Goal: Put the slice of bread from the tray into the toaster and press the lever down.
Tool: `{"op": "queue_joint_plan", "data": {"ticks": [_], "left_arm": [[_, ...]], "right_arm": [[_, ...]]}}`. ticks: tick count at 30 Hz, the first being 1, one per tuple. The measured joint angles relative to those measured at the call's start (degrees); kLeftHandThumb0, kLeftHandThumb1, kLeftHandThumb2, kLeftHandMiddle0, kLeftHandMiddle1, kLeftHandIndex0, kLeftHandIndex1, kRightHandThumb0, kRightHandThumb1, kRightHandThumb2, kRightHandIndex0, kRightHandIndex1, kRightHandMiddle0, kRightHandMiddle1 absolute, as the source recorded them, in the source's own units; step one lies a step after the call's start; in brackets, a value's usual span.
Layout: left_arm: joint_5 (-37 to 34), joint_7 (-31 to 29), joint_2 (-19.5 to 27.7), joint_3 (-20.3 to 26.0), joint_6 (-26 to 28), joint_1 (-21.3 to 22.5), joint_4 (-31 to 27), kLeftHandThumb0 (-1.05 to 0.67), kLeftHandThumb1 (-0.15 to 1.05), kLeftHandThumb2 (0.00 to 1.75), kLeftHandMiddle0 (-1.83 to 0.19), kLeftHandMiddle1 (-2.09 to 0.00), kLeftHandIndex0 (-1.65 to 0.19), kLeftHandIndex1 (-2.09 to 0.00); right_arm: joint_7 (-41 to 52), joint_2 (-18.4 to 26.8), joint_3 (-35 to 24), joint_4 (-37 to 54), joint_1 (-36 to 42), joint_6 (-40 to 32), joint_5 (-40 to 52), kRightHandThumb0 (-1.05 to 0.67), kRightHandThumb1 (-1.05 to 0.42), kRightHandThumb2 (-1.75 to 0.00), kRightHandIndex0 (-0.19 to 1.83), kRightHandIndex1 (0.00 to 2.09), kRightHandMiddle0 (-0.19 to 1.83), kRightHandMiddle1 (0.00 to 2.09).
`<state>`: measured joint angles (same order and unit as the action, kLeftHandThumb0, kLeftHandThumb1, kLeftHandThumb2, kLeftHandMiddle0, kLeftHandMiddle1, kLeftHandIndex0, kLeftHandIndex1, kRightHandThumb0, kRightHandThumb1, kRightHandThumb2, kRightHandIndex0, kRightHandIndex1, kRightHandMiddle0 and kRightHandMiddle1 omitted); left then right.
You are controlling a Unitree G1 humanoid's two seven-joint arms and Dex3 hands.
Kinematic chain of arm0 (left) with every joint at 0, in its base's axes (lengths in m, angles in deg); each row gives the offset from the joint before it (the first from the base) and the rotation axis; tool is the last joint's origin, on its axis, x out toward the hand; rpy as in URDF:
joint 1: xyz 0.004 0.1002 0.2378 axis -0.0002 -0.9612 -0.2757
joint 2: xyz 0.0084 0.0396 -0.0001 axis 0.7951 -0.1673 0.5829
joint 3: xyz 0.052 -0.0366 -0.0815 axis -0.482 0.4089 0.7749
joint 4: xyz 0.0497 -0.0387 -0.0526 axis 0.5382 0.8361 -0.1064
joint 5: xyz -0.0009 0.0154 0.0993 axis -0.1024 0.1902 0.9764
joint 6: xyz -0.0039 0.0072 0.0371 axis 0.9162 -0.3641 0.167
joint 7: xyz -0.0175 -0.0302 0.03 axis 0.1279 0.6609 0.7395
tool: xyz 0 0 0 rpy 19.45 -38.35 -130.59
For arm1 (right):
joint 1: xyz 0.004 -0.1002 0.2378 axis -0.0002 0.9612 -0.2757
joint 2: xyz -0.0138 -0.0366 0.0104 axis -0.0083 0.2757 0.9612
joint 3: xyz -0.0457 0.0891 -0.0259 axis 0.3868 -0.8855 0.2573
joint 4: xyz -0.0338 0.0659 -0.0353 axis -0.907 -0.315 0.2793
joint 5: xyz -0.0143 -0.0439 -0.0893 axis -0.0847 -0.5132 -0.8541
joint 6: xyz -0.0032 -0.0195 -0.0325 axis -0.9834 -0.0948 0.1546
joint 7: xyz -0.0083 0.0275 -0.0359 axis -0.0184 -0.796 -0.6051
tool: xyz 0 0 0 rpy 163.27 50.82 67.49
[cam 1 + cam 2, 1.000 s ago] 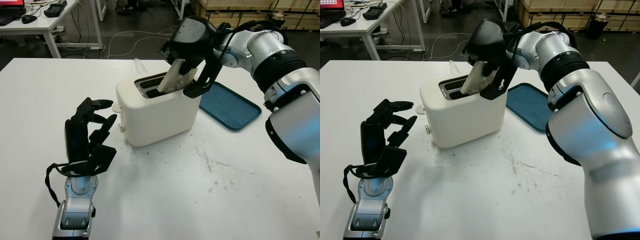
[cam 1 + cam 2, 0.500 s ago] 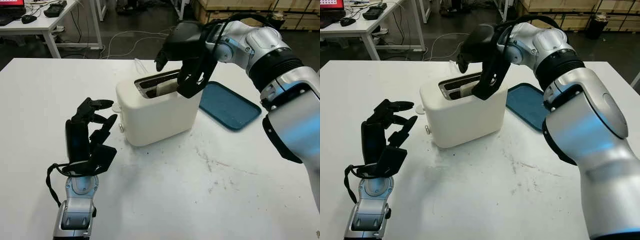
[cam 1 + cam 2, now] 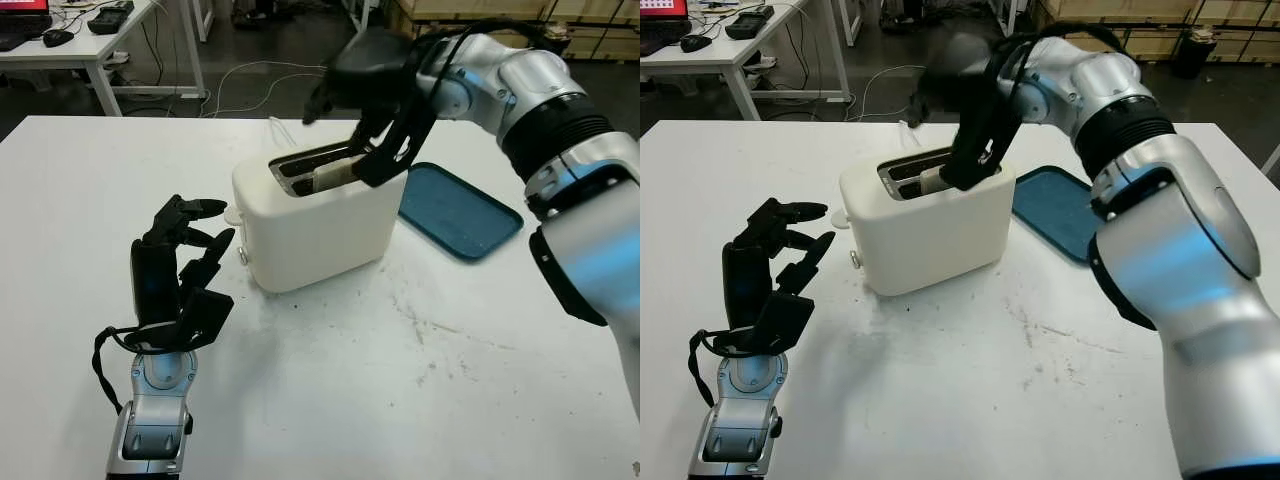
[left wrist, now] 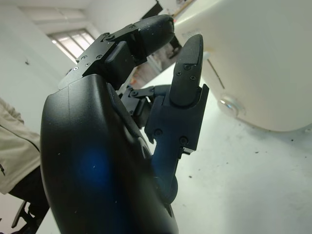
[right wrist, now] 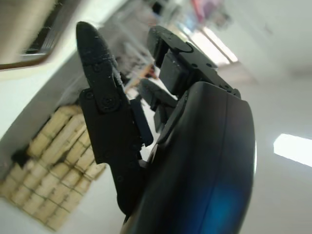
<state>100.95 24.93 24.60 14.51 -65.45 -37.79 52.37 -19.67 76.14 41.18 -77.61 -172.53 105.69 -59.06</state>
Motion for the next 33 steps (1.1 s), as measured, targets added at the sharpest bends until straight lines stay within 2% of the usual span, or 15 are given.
{"op": "queue_joint_plan", "data": {"ticks": [4, 6, 10, 14, 18, 22, 26, 33], "left_arm": [[0.02, 0.23, 0.20, 0.23, -0.04, -0.25, 0.01, -0.30, 0.92, 0.10, -0.58, -1.42, -0.60, -0.87], [0.05, 0.39, 0.34, 0.34, -0.09, -0.41, 0.01, -0.29, 0.92, 0.10, -0.59, -1.38, -0.61, -0.85], [0.06, 0.39, 0.82, 0.41, -0.08, -0.58, -0.07, -0.29, 0.92, 0.12, -0.59, -1.38, -0.61, -0.83], [0.19, 0.19, 2.26, 0.61, 0.02, -0.51, -0.29, -0.31, 0.92, 0.13, -0.57, -1.37, -0.60, -0.82], [1.30, 0.18, 2.94, 0.73, 0.06, -0.33, -0.42, -0.32, 0.92, 0.12, -0.58, -1.37, -0.62, -0.81], [1.36, 0.18, 3.23, 0.97, 0.06, 0.18, -0.40, -0.33, 0.92, 0.11, -0.57, -1.39, -0.63, -0.81], [1.38, 0.17, 3.40, 1.11, 0.07, 0.56, -0.41, -0.33, 0.92, 0.12, -0.57, -1.39, -0.63, -0.80], [1.19, -0.44, 3.86, 1.20, 0.07, 0.69, -0.37, -0.31, 0.92, 0.12, -0.58, -1.38, -0.62, -0.80]], "right_arm": [[-6.69, 1.99, -9.87, 0.70, 5.73, 1.65, 10.04, -0.43, -0.92, -0.04, 0.74, 0.78, 0.90, 0.06], [-8.52, 3.59, -13.00, 1.49, 10.72, 3.74, 13.35, -0.43, -0.92, -0.05, 0.78, 0.75, 0.95, 0.07], [-7.94, 5.35, -19.14, 5.81, 25.25, 6.46, 21.45, -0.42, -0.92, -0.05, 0.81, 0.69, 0.97, 0.05], [-6.27, 5.19, -25.94, 14.31, 41.17, 8.21, 30.88, -0.44, -0.91, -0.03, 0.87, 0.64, 0.99, 0.04], [-4.65, 3.33, -31.38, 29.46, 55.41, 1.14, 39.23, -0.46, -0.91, -0.01, 0.92, 0.56, 1.02, 0.02], [-3.06, -2.39, -35.19, 43.08, 66.53, -5.80, 48.58, -0.44, -0.89, 0.00, 1.04, 0.39, 1.05, 0.01], [-2.44, -6.21, -36.76, 50.73, 71.28, -12.00, 52.29, -0.49, -0.89, 0.00, 1.10, 0.26, 1.05, 0.00], [-1.03, -11.16, -37.30, 58.90, 74.06, -21.29, 55.26, -0.51, -0.85, 0.00, 1.12, 0.19, 1.06, 0.01]]}}
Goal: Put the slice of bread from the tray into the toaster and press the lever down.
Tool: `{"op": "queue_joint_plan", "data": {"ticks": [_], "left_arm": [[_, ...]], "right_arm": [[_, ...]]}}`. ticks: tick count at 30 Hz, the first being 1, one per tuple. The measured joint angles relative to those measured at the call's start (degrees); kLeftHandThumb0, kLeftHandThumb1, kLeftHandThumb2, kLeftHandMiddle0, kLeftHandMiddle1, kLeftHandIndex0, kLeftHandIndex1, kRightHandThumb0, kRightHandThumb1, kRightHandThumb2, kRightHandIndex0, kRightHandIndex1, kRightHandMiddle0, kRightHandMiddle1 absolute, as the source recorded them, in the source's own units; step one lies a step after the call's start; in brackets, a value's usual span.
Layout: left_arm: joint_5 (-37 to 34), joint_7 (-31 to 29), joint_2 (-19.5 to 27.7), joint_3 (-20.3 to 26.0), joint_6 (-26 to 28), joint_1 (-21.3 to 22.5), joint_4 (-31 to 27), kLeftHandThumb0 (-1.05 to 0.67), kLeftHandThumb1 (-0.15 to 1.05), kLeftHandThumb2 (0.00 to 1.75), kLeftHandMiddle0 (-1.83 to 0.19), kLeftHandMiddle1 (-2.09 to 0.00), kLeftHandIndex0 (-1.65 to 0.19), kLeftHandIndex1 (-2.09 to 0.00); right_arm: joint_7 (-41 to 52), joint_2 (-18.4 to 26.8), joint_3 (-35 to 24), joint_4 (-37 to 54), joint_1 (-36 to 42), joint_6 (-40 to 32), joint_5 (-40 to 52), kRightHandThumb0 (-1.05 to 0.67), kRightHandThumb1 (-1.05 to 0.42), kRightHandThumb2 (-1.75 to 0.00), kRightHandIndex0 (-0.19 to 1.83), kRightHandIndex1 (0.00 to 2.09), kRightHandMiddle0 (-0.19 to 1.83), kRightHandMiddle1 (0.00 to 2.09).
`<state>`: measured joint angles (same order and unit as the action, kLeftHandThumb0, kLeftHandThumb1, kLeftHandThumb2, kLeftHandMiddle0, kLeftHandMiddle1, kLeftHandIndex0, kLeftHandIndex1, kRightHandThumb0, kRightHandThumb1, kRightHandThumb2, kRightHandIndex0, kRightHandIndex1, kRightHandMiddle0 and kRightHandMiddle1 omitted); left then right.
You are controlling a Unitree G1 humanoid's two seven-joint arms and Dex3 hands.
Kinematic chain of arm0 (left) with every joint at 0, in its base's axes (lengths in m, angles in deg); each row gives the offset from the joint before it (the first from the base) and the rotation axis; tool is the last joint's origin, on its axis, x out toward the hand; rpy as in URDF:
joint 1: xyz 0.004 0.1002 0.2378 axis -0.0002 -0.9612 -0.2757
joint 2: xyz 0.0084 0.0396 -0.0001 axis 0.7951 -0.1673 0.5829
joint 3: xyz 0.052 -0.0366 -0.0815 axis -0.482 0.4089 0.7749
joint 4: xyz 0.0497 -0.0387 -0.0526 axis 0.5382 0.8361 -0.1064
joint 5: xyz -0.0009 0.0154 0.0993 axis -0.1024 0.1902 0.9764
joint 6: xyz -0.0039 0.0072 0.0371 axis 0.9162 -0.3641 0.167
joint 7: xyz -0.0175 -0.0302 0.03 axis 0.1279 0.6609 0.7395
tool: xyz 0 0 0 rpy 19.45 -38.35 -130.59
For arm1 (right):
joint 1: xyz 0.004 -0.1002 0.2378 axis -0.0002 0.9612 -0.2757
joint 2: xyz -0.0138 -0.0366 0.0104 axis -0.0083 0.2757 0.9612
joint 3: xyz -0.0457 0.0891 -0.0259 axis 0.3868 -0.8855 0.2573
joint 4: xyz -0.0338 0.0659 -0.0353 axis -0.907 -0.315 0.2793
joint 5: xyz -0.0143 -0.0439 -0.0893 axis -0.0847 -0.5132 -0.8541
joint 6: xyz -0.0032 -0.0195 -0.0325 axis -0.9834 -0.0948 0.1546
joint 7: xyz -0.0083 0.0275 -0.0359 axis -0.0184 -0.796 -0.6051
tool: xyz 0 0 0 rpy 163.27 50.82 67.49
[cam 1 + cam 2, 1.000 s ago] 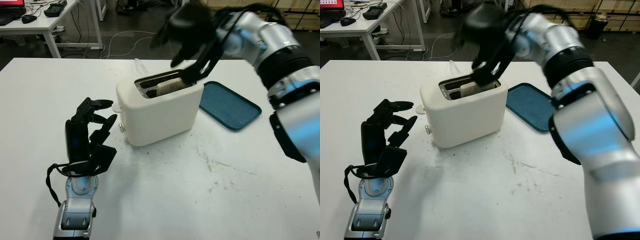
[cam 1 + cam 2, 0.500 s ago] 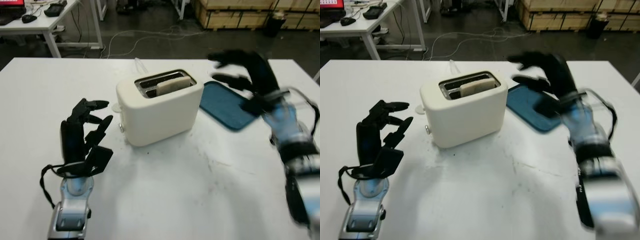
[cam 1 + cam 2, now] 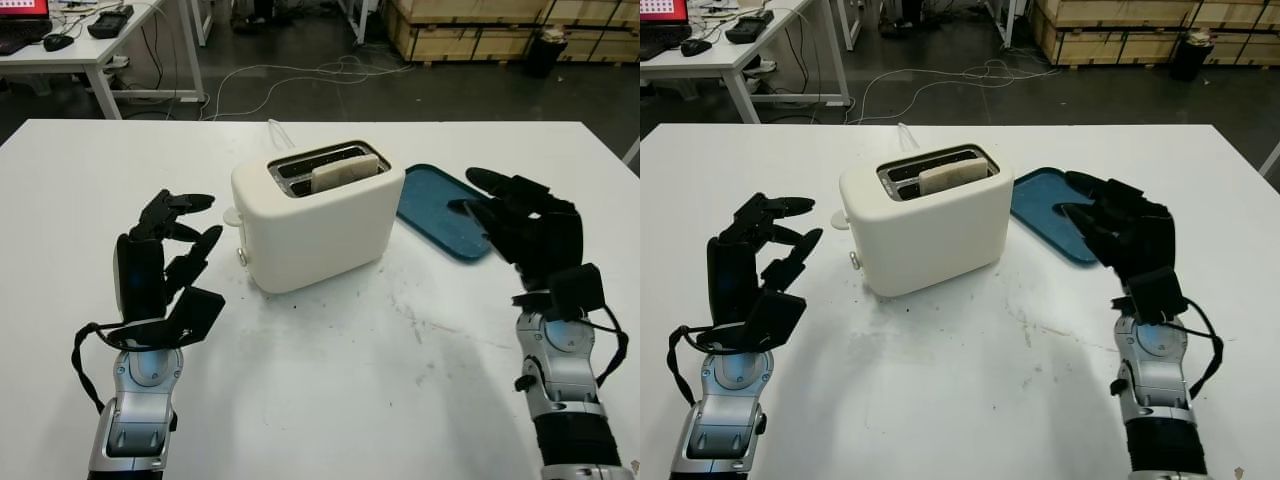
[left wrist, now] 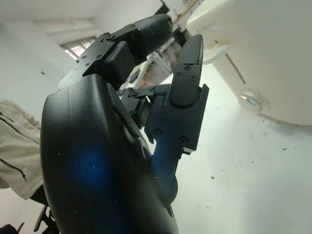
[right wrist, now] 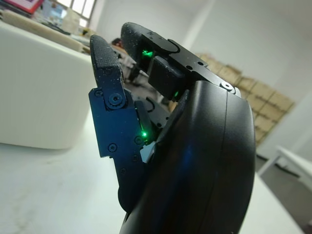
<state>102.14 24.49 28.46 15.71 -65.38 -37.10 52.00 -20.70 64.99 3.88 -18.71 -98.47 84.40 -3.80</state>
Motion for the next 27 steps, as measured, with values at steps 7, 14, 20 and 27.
{"op": "queue_joint_plan", "data": {"ticks": [7, 14, 20, 27], "left_arm": [[0.04, -2.06, 2.13, 0.33, 0.00, 1.26, 0.03, -0.33, 0.92, 0.10, -0.56, -1.40, -0.62, -0.82], [2.61, -5.09, 5.96, 0.57, 2.04, 3.16, -0.21, -0.36, 0.92, 0.09, -0.53, -1.38, -0.63, -0.79], [3.88, -9.55, 10.29, 0.62, 3.98, 5.81, -0.45, -0.31, 0.92, 0.03, -0.62, -1.23, -0.71, -0.67], [7.03, -13.38, 17.39, 0.49, 4.08, 9.99, 1.56, -0.26, 0.91, 0.00, -0.72, -1.27, -0.92, -0.45]], "right_arm": [[0.37, -2.77, 0.78, 1.23, 0.20, -6.20, -0.79, -0.59, -0.80, 0.00, 1.09, 0.10, 1.06, 0.00], [-1.82, -2.78, 1.33, 1.28, -2.11, -10.47, -6.25, -0.63, -0.79, 0.00, 1.12, 0.11, 1.08, 0.01], [-2.55, -2.82, 1.77, 1.36, -2.41, -12.62, -9.09, -0.61, -0.79, 0.00, 1.11, 0.12, 1.08, 0.01], [-2.52, -2.95, 1.31, 1.36, -2.40, -12.57, -9.51, -0.57, -0.81, 0.00, 1.14, 0.14, 1.12, 0.02]]}}
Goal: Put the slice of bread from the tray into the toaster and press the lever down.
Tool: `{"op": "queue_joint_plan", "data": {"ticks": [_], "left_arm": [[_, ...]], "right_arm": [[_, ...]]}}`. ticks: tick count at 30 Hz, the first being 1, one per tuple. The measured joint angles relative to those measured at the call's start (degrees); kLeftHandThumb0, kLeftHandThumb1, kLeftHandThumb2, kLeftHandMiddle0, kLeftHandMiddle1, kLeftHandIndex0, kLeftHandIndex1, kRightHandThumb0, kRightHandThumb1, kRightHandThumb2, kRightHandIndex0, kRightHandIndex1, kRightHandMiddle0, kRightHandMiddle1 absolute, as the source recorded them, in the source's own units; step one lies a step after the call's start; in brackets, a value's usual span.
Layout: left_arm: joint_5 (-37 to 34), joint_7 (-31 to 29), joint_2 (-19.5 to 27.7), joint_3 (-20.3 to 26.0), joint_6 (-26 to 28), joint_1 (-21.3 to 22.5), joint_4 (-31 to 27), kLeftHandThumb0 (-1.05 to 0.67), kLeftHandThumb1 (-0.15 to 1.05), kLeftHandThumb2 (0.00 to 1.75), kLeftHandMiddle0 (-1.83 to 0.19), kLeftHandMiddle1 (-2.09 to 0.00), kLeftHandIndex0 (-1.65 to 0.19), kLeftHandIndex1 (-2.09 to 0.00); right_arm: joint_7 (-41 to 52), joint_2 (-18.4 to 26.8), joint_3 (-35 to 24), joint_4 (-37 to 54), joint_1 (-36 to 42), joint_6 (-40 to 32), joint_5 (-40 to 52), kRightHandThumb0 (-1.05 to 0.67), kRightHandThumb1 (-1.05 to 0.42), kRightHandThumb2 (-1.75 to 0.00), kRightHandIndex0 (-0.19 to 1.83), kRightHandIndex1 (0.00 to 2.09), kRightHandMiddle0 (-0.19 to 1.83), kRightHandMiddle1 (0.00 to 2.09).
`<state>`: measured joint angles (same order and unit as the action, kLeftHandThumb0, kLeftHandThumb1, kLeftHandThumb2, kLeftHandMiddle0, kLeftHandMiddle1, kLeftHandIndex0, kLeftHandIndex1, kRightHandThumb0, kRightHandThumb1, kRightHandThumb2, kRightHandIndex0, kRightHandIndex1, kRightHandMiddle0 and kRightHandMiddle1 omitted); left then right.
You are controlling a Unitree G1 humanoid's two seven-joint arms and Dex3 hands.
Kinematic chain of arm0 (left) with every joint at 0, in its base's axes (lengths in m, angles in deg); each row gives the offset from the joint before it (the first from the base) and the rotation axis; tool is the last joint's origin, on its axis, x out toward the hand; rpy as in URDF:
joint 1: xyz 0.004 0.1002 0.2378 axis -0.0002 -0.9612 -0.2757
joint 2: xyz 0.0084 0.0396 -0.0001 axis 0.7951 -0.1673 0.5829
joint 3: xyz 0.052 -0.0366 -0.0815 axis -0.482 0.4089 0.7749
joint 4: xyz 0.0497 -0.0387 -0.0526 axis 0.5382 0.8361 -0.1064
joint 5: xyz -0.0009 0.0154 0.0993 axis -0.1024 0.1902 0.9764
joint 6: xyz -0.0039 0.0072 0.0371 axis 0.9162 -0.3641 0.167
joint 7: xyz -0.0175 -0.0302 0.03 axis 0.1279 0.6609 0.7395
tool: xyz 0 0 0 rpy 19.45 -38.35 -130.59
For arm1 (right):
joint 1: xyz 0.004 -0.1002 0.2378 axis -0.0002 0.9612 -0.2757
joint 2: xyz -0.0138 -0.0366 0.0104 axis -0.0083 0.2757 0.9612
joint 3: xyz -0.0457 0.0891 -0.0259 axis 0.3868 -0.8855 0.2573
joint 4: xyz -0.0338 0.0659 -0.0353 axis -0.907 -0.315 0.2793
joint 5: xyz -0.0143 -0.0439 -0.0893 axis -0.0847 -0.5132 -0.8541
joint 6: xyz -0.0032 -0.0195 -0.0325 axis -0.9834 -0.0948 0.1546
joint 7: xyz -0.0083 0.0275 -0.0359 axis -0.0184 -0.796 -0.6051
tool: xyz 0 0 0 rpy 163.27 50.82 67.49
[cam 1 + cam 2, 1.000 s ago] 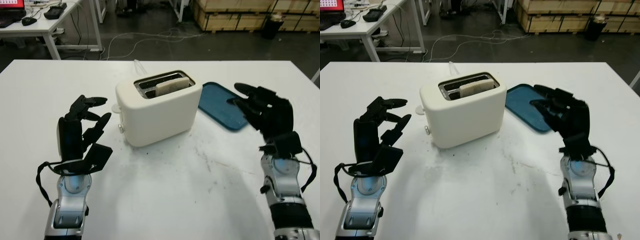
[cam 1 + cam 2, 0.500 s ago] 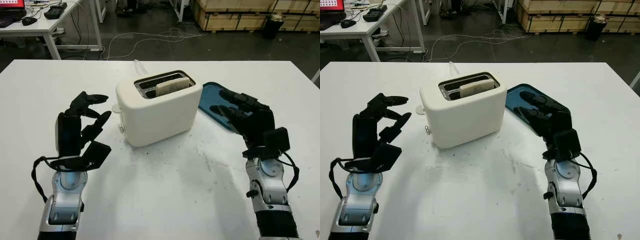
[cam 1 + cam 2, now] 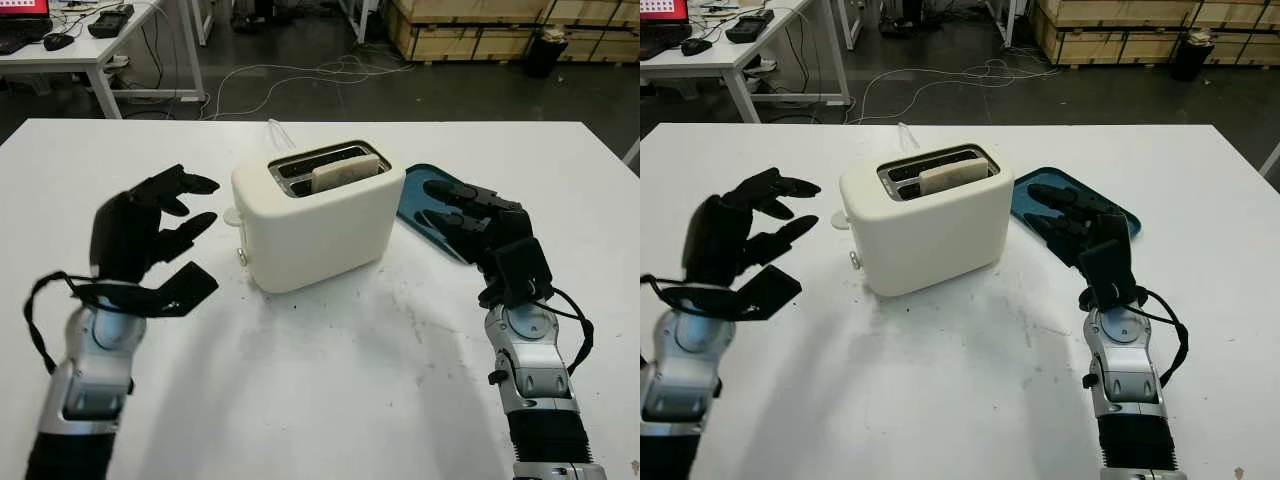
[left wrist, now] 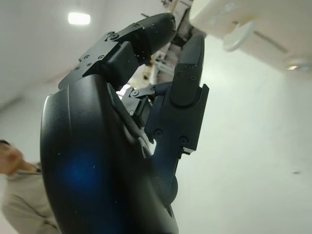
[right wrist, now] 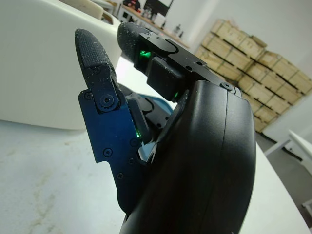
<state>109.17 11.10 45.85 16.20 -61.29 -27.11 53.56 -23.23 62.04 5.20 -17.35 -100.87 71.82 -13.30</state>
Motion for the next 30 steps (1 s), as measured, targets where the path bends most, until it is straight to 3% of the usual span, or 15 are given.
{"op": "queue_joint_plan", "data": {"ticks": [4, 10, 18, 30], "left_arm": [[0.90, -1.01, 2.90, -1.00, -1.61, 2.45, 2.71, -0.26, 0.89, 0.00, -0.76, -1.30, -1.00, -0.36], [4.48, -2.36, 8.04, -3.64, -4.87, 4.87, 6.22, -0.30, 0.84, 0.01, -0.78, -1.60, -1.13, -0.22], [7.69, -4.84, 12.40, -5.51, -7.98, 7.71, 8.66, -0.38, 0.85, 0.00, -0.89, -1.59, -1.21, -0.17], [11.98, -3.80, 12.62, -8.72, -10.56, 10.56, 13.35, -0.40, 0.86, 0.00, -0.96, -1.52, -1.31, -0.13]], "right_arm": [[0.46, -0.37, -0.69, 0.00, 0.01, 0.05, 0.79, -0.56, -0.81, 0.00, 1.15, 0.14, 1.13, 0.02], [0.97, -0.80, -1.28, 0.00, 0.03, 0.05, 1.76, -0.56, -0.81, 0.00, 1.16, 0.15, 1.15, 0.02], [1.94, -1.70, -2.02, 0.00, 0.04, 0.04, 3.55, -0.55, -0.80, 0.00, 1.20, 0.16, 1.18, 0.02], [3.06, -2.00, -2.74, 0.00, 0.06, 0.05, 4.28, -0.56, -0.81, 0.00, 1.20, 0.16, 1.18, 0.00]]}}
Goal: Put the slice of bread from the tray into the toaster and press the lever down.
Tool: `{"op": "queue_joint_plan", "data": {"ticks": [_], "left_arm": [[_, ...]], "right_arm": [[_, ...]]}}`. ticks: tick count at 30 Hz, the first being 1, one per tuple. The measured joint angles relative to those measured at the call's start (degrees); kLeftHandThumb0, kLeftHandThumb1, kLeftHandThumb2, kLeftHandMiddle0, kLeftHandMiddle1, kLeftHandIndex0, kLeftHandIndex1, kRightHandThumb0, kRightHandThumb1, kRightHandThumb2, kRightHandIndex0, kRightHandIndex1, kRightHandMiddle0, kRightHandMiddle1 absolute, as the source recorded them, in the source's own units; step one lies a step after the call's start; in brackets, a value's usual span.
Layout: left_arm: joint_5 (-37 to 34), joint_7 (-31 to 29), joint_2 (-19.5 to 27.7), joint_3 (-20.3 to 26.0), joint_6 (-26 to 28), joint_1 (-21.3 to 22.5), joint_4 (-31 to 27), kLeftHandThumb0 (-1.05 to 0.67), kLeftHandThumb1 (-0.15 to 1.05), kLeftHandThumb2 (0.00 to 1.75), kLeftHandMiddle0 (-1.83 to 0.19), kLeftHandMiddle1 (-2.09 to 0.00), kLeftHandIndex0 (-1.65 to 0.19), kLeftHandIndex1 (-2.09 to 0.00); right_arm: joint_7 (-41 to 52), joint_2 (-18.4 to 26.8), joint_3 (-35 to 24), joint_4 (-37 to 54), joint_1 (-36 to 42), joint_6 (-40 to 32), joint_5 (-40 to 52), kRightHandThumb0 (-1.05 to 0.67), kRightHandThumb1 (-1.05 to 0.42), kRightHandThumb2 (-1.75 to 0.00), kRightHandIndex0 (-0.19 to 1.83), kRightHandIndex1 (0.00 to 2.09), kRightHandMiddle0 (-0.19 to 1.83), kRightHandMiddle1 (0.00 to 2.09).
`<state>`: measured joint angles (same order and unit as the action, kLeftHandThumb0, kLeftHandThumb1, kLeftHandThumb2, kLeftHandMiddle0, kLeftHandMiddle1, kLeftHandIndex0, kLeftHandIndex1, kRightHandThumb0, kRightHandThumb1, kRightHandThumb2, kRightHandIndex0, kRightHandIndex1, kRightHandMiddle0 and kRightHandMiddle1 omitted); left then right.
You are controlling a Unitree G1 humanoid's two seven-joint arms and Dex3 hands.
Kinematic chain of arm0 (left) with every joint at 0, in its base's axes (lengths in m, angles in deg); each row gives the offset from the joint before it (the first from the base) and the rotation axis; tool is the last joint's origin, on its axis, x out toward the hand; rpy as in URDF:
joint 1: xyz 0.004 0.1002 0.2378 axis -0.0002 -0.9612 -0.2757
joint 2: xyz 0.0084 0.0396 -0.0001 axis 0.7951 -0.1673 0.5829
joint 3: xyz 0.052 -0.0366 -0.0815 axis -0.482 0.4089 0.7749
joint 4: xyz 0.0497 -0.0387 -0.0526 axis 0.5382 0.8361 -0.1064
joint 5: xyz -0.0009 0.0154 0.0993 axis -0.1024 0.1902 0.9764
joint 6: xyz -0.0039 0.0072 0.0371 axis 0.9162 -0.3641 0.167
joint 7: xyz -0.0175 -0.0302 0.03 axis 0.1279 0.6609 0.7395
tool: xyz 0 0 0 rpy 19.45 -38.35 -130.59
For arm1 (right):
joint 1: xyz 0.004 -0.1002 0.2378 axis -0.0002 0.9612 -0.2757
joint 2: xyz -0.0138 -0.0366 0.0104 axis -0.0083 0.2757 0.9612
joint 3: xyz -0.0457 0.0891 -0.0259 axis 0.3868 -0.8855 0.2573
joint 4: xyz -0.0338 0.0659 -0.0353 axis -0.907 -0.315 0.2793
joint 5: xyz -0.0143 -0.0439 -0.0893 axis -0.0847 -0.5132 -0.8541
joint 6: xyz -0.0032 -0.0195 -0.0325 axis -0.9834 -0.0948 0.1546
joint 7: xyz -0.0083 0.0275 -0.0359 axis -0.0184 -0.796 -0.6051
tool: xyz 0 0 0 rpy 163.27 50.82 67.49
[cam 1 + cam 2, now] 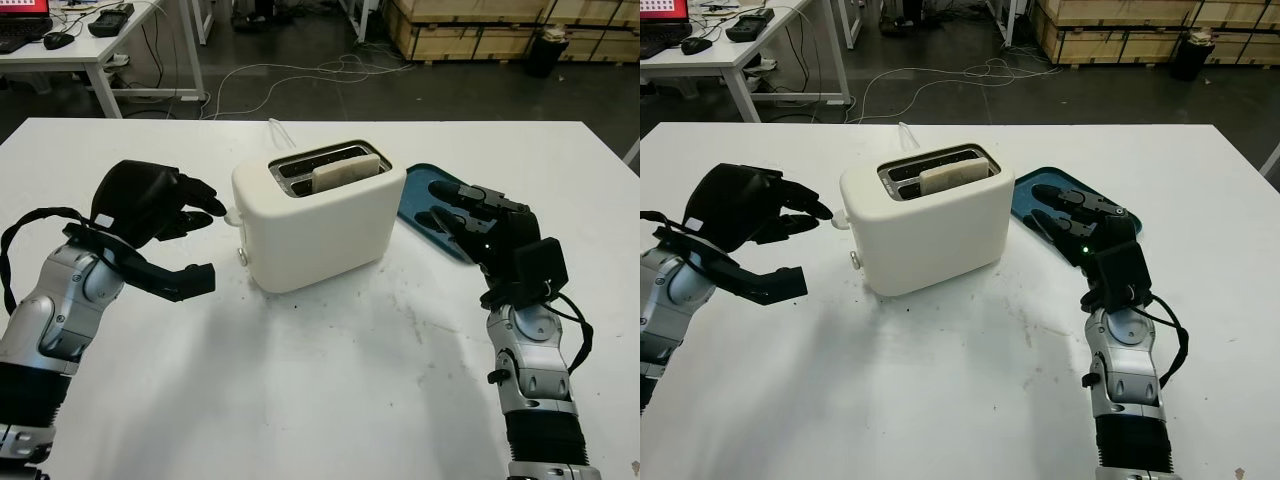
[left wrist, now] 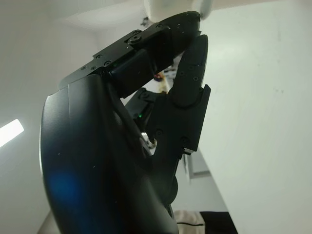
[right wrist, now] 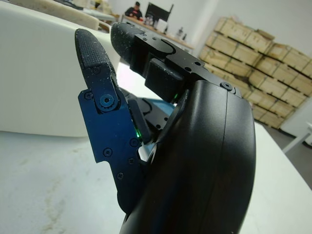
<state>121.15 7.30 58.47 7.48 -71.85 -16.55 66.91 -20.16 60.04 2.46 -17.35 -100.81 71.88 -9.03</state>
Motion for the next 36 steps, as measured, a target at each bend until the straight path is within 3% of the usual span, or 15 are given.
{"op": "queue_joint_plan", "data": {"ticks": [15, 36], "left_arm": [[-0.05, 0.70, -0.04, -2.06, -2.13, 3.29, 4.02, -0.42, 0.89, 0.00, -0.96, -1.49, -1.32, -0.10], [-0.49, -1.76, -0.04, -2.41, -2.51, 3.03, 1.33, -0.34, 0.85, 0.00, -0.94, -1.57, -1.32, -0.08]], "right_arm": [[0.30, -0.02, 0.04, -0.01, 0.77, 0.26, -0.13, -0.56, -0.82, 0.00, 1.21, 0.15, 1.17, 0.00], [0.39, 0.22, 1.09, -0.73, 0.77, 0.03, -4.53, -0.54, -0.85, 0.00, 1.20, 0.18, 1.15, 0.00]]}}
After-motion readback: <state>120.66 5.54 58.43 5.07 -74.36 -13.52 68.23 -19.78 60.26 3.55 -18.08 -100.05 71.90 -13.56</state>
